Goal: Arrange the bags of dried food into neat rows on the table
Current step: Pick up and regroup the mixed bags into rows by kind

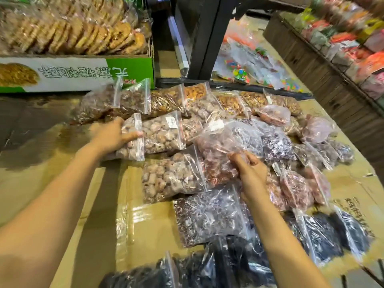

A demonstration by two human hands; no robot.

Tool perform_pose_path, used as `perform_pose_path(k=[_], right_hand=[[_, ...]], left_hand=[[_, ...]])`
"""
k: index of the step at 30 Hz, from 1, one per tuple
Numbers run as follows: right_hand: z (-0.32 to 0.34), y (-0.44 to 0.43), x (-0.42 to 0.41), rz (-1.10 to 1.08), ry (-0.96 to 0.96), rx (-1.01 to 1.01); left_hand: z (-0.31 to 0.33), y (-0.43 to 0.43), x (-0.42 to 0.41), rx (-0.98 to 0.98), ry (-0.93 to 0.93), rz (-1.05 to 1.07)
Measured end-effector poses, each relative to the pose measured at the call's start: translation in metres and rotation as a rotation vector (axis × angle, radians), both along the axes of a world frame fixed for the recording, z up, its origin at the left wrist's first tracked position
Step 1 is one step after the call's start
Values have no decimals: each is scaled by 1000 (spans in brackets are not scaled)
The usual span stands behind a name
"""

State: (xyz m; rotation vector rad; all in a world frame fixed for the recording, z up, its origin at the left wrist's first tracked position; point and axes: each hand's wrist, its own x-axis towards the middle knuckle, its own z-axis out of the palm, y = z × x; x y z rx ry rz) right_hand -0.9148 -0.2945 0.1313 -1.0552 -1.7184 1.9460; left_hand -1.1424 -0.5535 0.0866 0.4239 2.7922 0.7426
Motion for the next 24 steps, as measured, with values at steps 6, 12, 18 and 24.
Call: perform_pose_path(k=[6, 12, 18, 24], right_hand=[[11, -3, -7, 30, -65, 171], [9, 4, 0, -39, 11, 18], [30, 42, 25, 87, 93, -46], [47, 142, 73, 351, 279, -48]], left_hand=[[-15, 0, 1, -26, 194, 74], [9, 34, 50, 423, 232, 154], [64, 116, 128, 698, -69, -75], [103, 198, 175, 948, -697, -97]])
